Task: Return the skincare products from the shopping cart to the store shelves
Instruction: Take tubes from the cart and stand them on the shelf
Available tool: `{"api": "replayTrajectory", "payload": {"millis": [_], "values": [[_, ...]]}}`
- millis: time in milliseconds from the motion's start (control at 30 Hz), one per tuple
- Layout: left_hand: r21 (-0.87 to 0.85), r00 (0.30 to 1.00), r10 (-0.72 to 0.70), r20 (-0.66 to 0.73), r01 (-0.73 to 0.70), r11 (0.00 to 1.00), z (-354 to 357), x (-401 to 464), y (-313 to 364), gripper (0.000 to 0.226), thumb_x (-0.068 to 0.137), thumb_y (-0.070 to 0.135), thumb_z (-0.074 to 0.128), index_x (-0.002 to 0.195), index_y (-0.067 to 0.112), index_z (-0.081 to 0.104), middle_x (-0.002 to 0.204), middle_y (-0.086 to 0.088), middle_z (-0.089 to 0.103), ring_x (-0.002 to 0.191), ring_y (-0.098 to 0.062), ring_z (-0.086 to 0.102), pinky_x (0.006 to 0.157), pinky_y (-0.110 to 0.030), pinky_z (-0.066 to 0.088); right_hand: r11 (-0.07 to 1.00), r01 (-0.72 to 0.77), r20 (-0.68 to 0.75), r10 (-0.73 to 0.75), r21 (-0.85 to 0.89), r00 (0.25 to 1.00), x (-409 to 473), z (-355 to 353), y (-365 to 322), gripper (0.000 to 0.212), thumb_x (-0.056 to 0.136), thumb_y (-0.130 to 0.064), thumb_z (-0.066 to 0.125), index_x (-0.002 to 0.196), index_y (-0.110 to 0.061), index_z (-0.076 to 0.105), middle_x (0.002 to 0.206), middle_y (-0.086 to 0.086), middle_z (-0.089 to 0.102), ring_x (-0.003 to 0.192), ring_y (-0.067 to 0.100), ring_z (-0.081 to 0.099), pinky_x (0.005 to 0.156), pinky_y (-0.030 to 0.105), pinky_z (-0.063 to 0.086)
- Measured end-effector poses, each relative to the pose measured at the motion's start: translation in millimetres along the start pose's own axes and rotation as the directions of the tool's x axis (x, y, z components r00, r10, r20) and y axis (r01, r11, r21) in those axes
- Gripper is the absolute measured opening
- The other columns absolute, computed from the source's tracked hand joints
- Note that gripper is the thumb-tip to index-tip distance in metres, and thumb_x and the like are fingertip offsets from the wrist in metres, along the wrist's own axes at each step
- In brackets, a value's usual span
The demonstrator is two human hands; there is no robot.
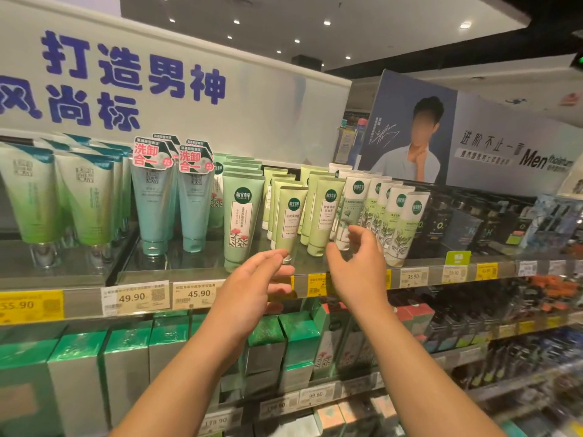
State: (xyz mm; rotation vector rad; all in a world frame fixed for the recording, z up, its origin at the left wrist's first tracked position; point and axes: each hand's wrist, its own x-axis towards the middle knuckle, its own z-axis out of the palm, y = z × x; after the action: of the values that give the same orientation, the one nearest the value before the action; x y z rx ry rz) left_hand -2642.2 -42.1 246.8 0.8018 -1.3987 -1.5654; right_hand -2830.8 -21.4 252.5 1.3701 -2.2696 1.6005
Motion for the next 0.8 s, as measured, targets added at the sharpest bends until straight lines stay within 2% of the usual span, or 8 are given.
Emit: {"api": "replayTrajectory", "payload": {"millis": [167, 267, 367, 433, 533, 633, 700, 800], "values": [[-0.015, 1.000, -0.002, 0.020, 0.002, 1.000, -1.3, -5.6, -4.7, 0.026, 0.104, 0.038, 0.050, 0.121, 0.033, 0.070, 0.108, 0.006, 0.078, 0.095, -0.020, 0.072, 0.083, -0.038, 0.056, 0.999, 0.034, 0.003, -0.034, 0.022, 0.999, -37.8, -11.9, 3.0, 0.045, 0.097, -0.032, 0.066, 0.139, -0.023, 0.053, 0.136, -0.008, 0.052, 0.120, 0.000, 0.042, 0.100, 0.021, 0.032], [-0.017, 0.999, -0.009, 0.043, 0.010, 1.000, -1.9, -7.7, -7.6, 0.028, 0.103, 0.038, 0.050, 0.122, 0.032, 0.070, 0.108, 0.006, 0.078, 0.099, -0.022, 0.073, 0.087, -0.041, 0.057, 0.998, 0.053, 0.014, -0.053, 0.019, 0.998, -54.2, -19.9, 10.3, 0.042, 0.097, -0.034, 0.065, 0.137, -0.028, 0.054, 0.134, -0.011, 0.051, 0.120, -0.001, 0.044, 0.099, 0.020, 0.036], [-0.032, 0.996, -0.019, 0.085, 0.022, 0.999, -1.1, -9.6, -12.9, 0.027, 0.104, 0.036, 0.050, 0.119, 0.031, 0.071, 0.108, 0.005, 0.078, 0.095, -0.020, 0.073, 0.085, -0.041, 0.055, 0.999, 0.042, 0.069, -0.042, 0.009, 0.997, -68.7, -29.9, 17.3, 0.040, 0.096, -0.037, 0.065, 0.135, -0.036, 0.055, 0.133, -0.015, 0.050, 0.114, -0.008, 0.047, 0.089, 0.003, 0.036], [-0.040, 0.990, -0.033, 0.134, 0.039, 0.998, 3.4, -9.5, -19.3, 0.027, 0.104, 0.034, 0.049, 0.119, 0.028, 0.071, 0.108, 0.002, 0.079, 0.092, -0.018, 0.073, 0.082, -0.039, 0.055, 1.000, 0.018, 0.076, -0.018, -0.002, 0.997, -80.8, -39.2, 24.9, 0.040, 0.096, -0.041, 0.064, 0.134, -0.041, 0.055, 0.133, -0.018, 0.050, 0.115, -0.014, 0.046, 0.089, -0.001, 0.032], [-0.053, 0.975, -0.058, 0.216, 0.071, 0.996, 16.8, -12.5, -34.8, 0.028, 0.104, 0.032, 0.048, 0.118, 0.024, 0.071, 0.107, -0.001, 0.079, 0.088, -0.017, 0.073, 0.077, -0.037, 0.055, 0.998, -0.052, 0.068, 0.055, -0.042, 0.996, -109.1, -57.1, 45.0, 0.038, 0.097, -0.045, 0.062, 0.135, -0.045, 0.055, 0.140, -0.020, 0.049, 0.129, -0.006, 0.043, 0.101, 0.011, 0.033], [-0.056, 0.933, -0.100, 0.346, 0.127, 0.990, 38.9, -21.2, -53.9, 0.032, 0.099, 0.037, 0.051, 0.120, 0.024, 0.071, 0.109, -0.002, 0.078, 0.091, -0.019, 0.073, 0.081, -0.040, 0.055, 0.979, -0.188, 0.060, 0.193, -0.081, 0.979, -144.0, -78.7, 68.3, 0.040, 0.099, -0.048, 0.059, 0.137, -0.048, 0.052, 0.146, -0.021, 0.044, 0.132, -0.007, 0.040, 0.097, 0.006, 0.030], [-0.038, 0.898, -0.144, 0.415, 0.175, 0.984, 58.3, -29.8, -68.7, 0.030, 0.100, 0.037, 0.051, 0.119, 0.025, 0.072, 0.109, -0.002, 0.078, 0.090, -0.018, 0.072, 0.082, -0.041, 0.053, 0.957, -0.275, 0.040, 0.279, -0.088, 0.959, -168.6, -95.5, 81.6, 0.040, 0.099, -0.050, 0.058, 0.138, -0.050, 0.050, 0.147, -0.022, 0.042, 0.126, -0.013, 0.040, 0.091, 0.002, 0.031], [0.022, 0.841, -0.214, 0.496, 0.235, 0.972, 92.8, -49.2, -91.6, 0.027, 0.105, 0.031, 0.048, 0.116, 0.025, 0.072, 0.110, -0.004, 0.078, 0.091, -0.020, 0.071, 0.079, -0.039, 0.052, 0.916, -0.397, 0.007, 0.398, -0.059, 0.917, -210.0, -122.8, 103.2, 0.036, 0.096, -0.057, 0.057, 0.131, -0.058, 0.049, 0.148, -0.023, 0.040, 0.132, -0.008, 0.038, 0.100, 0.014, 0.034]]}}
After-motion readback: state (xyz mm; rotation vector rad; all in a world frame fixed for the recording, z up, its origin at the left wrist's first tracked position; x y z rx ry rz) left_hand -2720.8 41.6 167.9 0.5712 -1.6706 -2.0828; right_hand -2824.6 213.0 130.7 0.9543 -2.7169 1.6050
